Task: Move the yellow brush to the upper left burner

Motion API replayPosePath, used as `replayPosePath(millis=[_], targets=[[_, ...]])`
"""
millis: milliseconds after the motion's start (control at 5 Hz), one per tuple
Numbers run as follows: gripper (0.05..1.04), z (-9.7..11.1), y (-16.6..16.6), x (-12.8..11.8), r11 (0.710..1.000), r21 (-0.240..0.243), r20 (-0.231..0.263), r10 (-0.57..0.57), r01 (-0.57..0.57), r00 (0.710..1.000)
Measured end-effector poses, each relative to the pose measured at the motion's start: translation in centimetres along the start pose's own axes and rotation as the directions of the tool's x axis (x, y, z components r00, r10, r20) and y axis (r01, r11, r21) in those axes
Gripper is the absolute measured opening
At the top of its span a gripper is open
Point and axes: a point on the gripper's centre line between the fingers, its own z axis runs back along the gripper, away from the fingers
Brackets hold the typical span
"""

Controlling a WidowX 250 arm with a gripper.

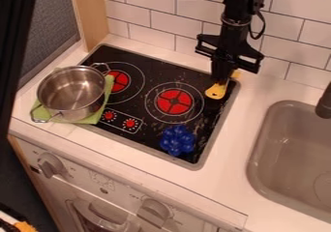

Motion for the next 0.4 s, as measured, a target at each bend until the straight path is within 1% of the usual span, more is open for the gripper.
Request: replayPosePath(millis=[200,400], targets=[[0.104,-0.03,0.77,-0.13,1.000,-0.007,-0.013,0.007,-0.007,1.000],[0.286,-0.02,0.95,-0.04,1.000,-0.023,-0.010,0.000,0.000,1.000]])
